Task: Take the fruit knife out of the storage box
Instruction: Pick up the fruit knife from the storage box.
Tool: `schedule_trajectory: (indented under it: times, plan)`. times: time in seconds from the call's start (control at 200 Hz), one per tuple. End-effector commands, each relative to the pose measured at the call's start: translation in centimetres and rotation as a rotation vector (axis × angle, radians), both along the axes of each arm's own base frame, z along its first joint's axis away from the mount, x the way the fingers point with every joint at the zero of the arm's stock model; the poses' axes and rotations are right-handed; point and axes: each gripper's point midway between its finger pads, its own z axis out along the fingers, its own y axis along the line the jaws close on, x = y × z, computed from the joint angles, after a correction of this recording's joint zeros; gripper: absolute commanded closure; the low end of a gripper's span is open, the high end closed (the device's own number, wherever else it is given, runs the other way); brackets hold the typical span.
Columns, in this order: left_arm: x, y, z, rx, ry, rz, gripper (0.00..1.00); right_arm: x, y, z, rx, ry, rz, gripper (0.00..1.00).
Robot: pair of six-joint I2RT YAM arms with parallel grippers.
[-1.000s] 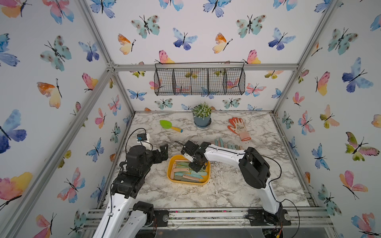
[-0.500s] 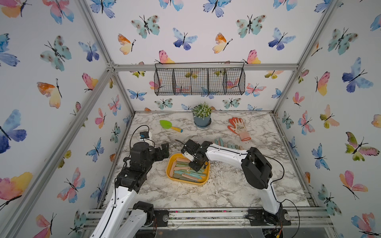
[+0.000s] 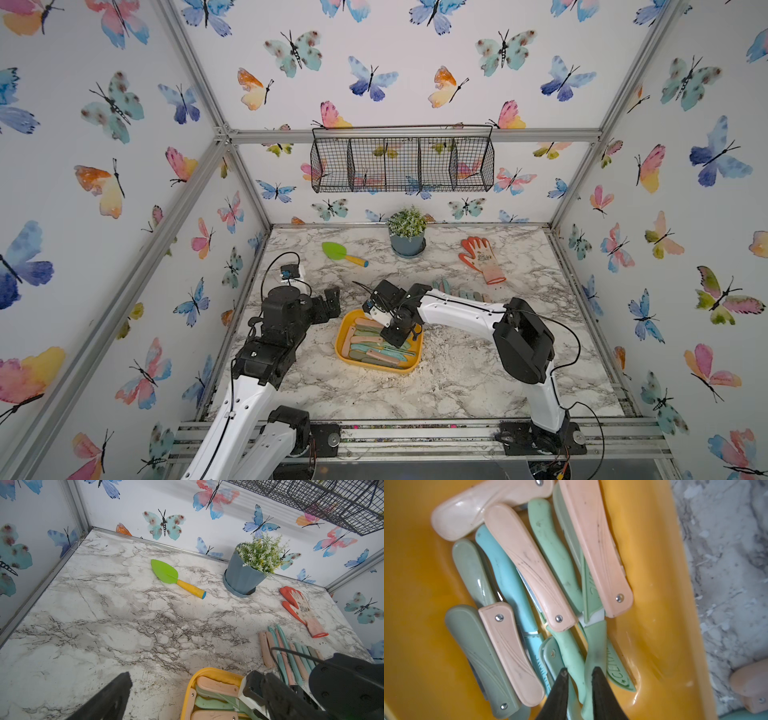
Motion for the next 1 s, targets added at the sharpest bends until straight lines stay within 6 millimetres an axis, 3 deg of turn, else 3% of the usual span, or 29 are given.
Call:
schedule_trajectory:
  times: [0.0,0.23,0.576,0.831,0.996]
  plan:
    - [0.2,0.2,0.8,0.006,-0.032,0.005,0.01,0.6,-0.7,0.1,-0.023,-0.029,-0.028,0.70]
    - [0.1,0.3,0.8,0.008,-0.034,0.007,0.02,0.8,-0.5,-2.1,-0.083,0.013,-0.031,0.63]
    - [0.1,0.3,0.9,0.008,-0.038,0.009,0.02,0.1,-0.8,-4.0,-0.122,0.067,-0.012,0.63]
    - [0.0,0.3,0.9,0.007,-0.040,0.009,0.02,0.1,-0.8,-3.7,-0.120,0.066,-0.006,0.76]
    - [0.0,0.4,0.9,0.008,-0.040,0.010,0.02,0.3,-0.9,-2.8,-0.110,0.045,-0.006,0.77]
